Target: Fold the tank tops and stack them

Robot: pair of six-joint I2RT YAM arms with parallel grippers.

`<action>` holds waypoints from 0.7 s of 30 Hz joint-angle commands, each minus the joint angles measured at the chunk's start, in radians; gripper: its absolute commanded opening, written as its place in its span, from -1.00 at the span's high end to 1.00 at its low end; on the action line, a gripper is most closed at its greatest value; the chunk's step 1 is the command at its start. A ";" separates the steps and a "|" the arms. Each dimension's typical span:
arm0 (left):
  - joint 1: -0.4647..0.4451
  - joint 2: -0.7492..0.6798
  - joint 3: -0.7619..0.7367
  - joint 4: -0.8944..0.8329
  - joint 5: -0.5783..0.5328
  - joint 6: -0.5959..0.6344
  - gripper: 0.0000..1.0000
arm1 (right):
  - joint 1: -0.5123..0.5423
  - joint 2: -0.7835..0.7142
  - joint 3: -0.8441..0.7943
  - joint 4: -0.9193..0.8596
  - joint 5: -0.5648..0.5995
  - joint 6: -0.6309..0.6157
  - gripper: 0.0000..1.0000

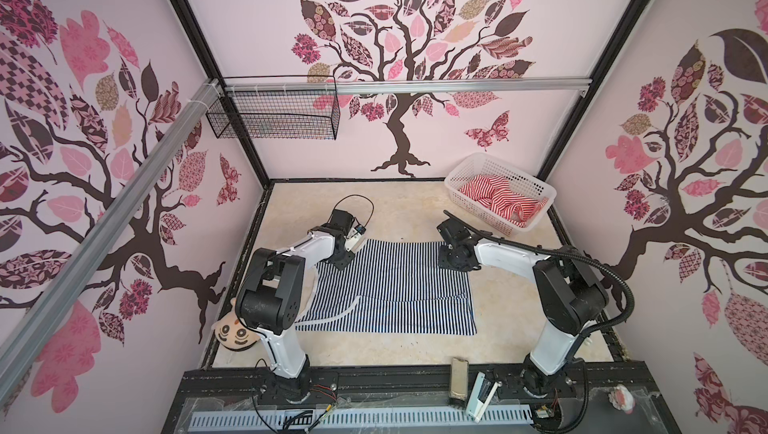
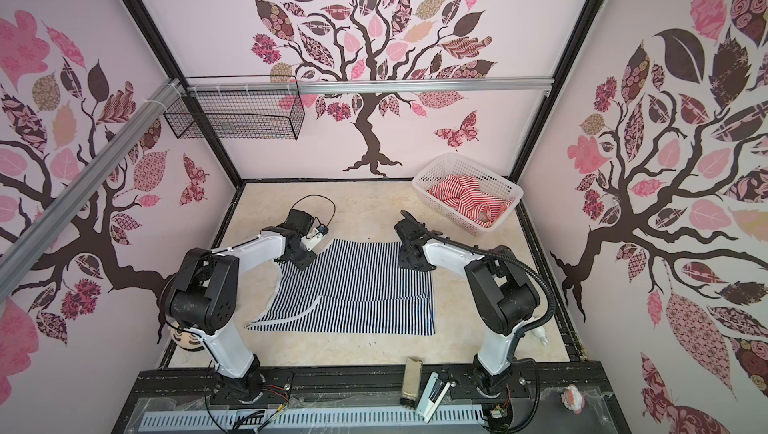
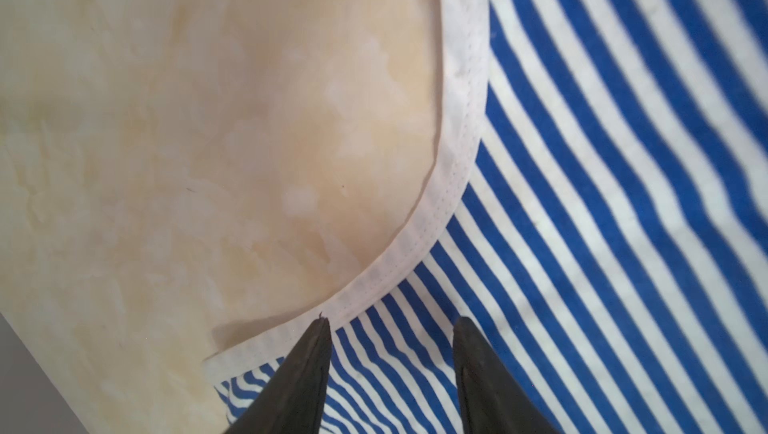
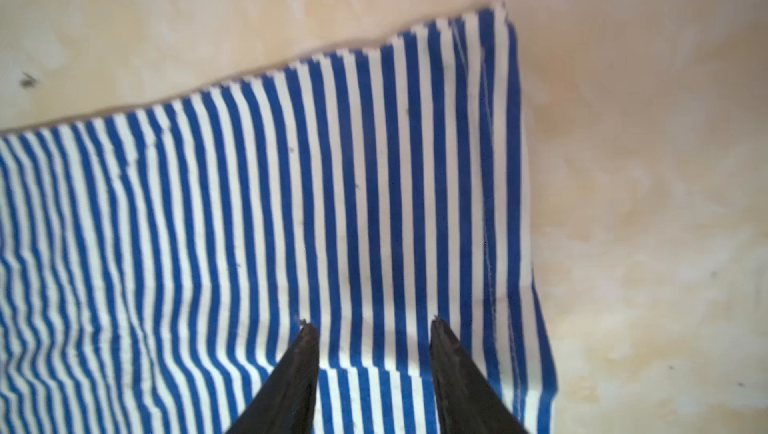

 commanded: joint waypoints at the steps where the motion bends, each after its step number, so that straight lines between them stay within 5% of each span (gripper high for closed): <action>1: 0.003 0.024 0.108 -0.034 0.117 -0.064 -0.04 | -0.069 0.033 0.063 -0.042 -0.005 -0.031 0.06; 12: 0.000 0.219 0.376 -0.148 0.323 -0.153 -0.06 | -0.158 0.157 0.204 -0.077 -0.005 -0.084 0.06; 21: -0.001 0.310 0.438 -0.151 0.322 -0.176 -0.05 | -0.198 0.237 0.237 -0.063 -0.008 -0.101 0.09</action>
